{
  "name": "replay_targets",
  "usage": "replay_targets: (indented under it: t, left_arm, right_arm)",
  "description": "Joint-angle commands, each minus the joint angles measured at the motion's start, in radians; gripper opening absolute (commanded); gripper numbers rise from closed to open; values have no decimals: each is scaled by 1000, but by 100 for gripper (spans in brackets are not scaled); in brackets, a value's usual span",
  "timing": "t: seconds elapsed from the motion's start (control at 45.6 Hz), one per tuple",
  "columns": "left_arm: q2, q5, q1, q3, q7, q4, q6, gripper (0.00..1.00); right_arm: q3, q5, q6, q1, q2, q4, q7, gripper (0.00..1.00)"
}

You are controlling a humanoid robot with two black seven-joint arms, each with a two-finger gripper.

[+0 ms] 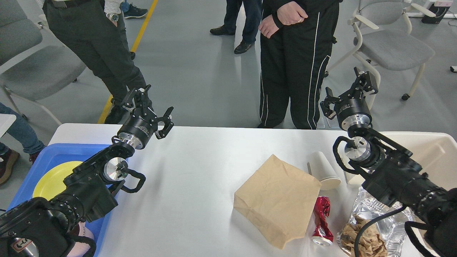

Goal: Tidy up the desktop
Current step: 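Raise the right gripper away from the paper bag and snacks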

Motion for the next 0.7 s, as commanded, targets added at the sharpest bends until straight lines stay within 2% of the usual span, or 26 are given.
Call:
replay_targets:
  t: [0.0, 0.679]
  left_arm:
    - [0, 0, 1, 0, 0, 0, 0, 96]
    - [0, 1, 1, 0, 0, 0, 0, 96]
  right_arm:
    - [-1, -2, 1, -4, -10, 0, 0, 100]
    - [2, -2, 13, 13, -55, -2, 11, 100]
